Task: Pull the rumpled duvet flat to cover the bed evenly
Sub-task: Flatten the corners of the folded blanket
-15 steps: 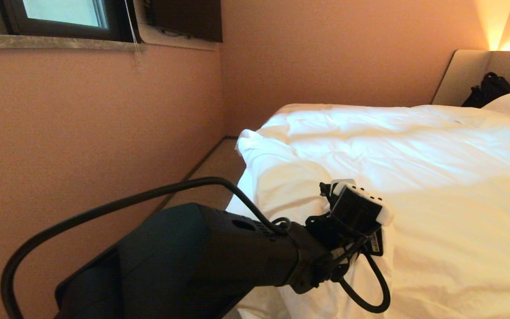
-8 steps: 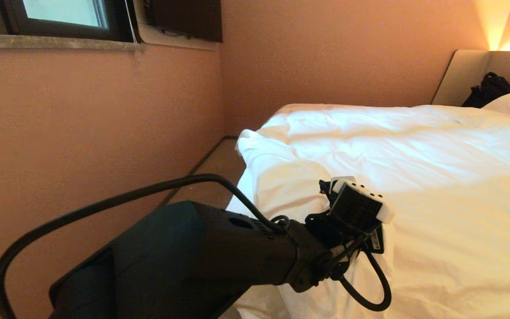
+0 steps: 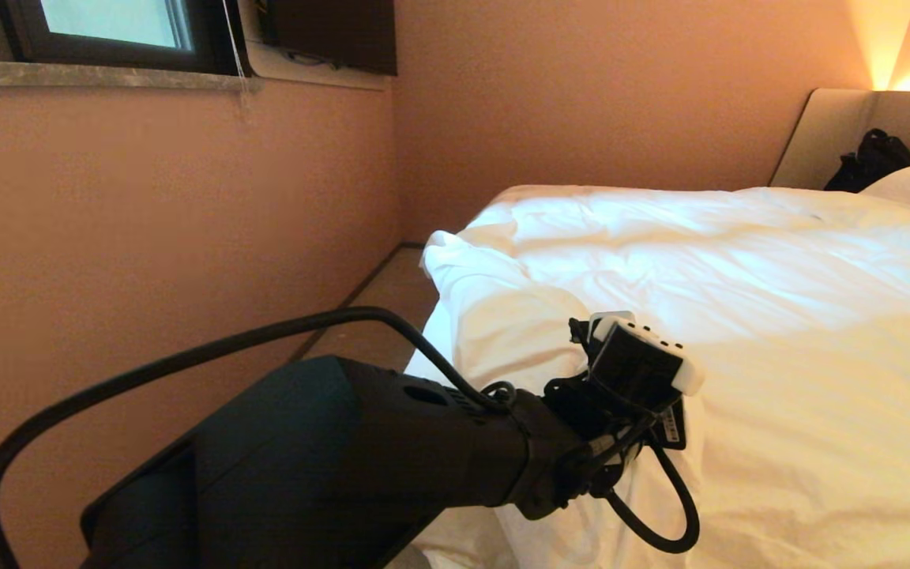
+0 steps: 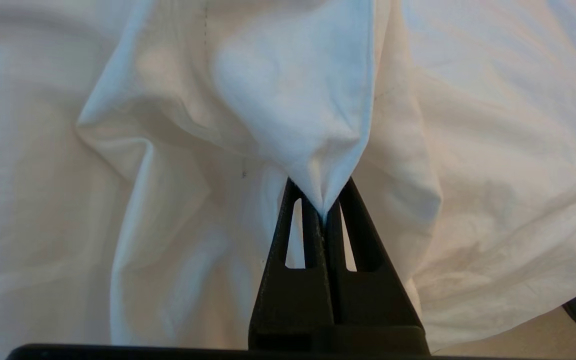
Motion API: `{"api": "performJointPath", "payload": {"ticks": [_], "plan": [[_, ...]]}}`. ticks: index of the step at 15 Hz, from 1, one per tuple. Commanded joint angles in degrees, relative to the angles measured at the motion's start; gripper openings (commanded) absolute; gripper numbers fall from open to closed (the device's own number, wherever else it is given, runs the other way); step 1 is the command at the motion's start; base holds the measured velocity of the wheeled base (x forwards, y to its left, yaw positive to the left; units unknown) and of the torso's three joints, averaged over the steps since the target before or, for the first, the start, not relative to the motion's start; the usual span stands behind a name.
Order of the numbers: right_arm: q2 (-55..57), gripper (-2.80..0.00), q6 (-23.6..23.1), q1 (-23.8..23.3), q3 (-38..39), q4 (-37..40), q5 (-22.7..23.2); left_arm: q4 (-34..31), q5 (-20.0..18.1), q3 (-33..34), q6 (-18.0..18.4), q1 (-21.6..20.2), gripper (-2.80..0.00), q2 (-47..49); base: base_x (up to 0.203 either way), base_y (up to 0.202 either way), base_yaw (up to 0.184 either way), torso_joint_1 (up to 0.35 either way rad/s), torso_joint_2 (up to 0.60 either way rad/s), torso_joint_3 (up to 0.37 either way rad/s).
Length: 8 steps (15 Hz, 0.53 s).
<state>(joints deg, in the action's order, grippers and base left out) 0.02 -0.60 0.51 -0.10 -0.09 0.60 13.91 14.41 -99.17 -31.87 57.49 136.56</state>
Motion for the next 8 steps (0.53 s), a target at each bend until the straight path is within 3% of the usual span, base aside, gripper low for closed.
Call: {"api": "performJointPath", "payload": {"ticks": [1, 8], "plan": [[0.0, -2.8, 0.0, 0.0, 0.0, 0.0, 0.0, 0.1, 0.1, 0.0, -0.3, 0.0, -2.8, -0.3, 0.0, 0.0, 0.0, 0.0, 0.0, 0.0], [0.0, -2.8, 0.0, 0.0, 0.0, 0.0, 0.0, 0.4, 0.1, 1.8, -0.4, 0.1, -2.8, -2.7, 0.0, 0.0, 0.0, 0.0, 0.0, 0.0]]}}
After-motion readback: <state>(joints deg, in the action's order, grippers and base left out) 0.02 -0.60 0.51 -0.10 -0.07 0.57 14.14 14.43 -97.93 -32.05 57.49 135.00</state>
